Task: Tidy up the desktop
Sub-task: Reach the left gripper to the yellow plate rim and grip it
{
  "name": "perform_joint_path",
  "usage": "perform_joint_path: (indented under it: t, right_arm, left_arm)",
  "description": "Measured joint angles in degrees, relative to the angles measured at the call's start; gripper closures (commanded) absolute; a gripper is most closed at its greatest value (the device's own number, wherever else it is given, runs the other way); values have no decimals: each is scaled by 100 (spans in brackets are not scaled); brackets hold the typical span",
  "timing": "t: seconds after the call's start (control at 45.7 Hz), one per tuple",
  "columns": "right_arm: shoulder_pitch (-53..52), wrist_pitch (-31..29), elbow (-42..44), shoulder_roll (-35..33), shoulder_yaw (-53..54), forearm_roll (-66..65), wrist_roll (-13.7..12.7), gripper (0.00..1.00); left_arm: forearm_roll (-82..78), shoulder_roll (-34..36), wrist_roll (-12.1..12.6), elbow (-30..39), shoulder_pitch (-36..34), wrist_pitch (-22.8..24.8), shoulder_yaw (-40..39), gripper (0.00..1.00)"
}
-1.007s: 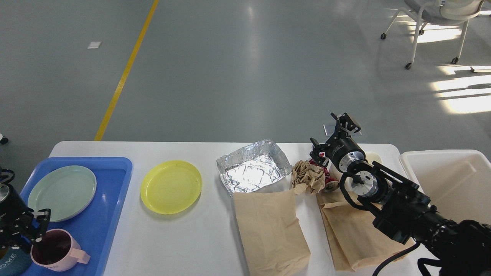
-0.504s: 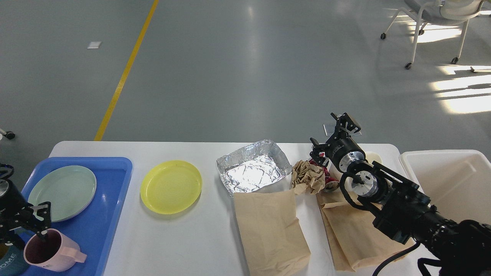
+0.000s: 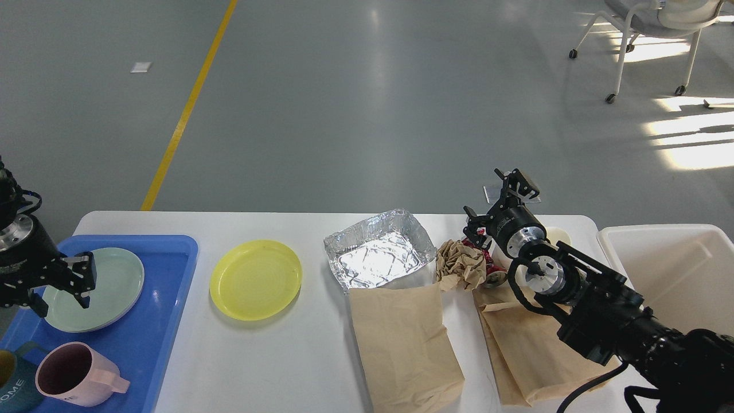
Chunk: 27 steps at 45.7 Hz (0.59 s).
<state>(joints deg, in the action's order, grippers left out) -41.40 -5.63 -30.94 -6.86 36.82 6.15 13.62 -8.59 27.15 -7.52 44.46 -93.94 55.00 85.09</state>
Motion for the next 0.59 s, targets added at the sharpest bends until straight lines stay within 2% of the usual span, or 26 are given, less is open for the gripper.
perform_joint_path:
  t: [0.153,0.394,0.591]
  right_arm:
    - [0,0,0,0,0,0,0,0]
    - [0,0,0,0,0,0,0,0]
    - [0,0,0,0,0,-1,0,0]
  left_arm:
    - [137,-523,1,0,-239,0,45,10]
    - [147,-1208,21,0,-496,-5,51,8]
    - [147,-1454,72,2,-538,-651,47,7]
